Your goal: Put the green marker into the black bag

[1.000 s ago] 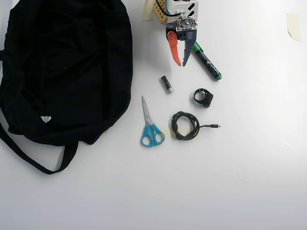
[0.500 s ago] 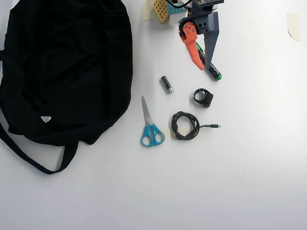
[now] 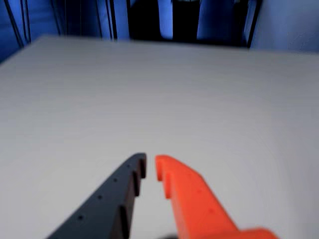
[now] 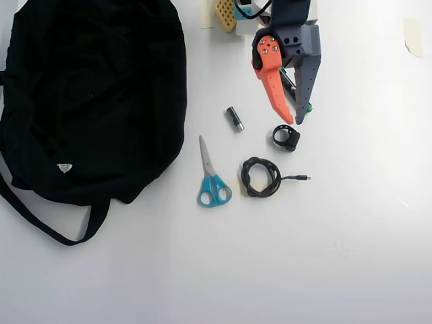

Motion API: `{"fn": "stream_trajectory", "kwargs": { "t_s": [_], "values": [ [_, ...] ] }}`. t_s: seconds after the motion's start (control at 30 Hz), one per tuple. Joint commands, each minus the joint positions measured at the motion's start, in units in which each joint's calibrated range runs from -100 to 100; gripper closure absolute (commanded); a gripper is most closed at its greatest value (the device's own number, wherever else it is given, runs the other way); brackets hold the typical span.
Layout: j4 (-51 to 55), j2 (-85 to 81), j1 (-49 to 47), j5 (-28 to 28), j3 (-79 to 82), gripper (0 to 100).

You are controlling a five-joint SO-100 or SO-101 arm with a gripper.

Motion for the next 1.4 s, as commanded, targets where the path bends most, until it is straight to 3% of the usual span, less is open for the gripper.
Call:
{"fn": "stream_trajectory", "kwargs": {
  "t_s": [0.0,0.27,0.9,1.0,1.3,1.37],
  "values": [
    [-3.18,4.12,2.35,0.09,-6.92,97],
    [-3.96,13.83,3.93,-0.01,-17.61,97],
    [-2.67,9.60,4.22,0.09,-10.60,98],
    [5.26,9.52,4.00,0.04,-11.68,97],
    [48.15,9.68,3.85,-0.07,-22.91,98],
    [53.41,9.68,3.03,-0.07,-23.36,98]
  ]
}}
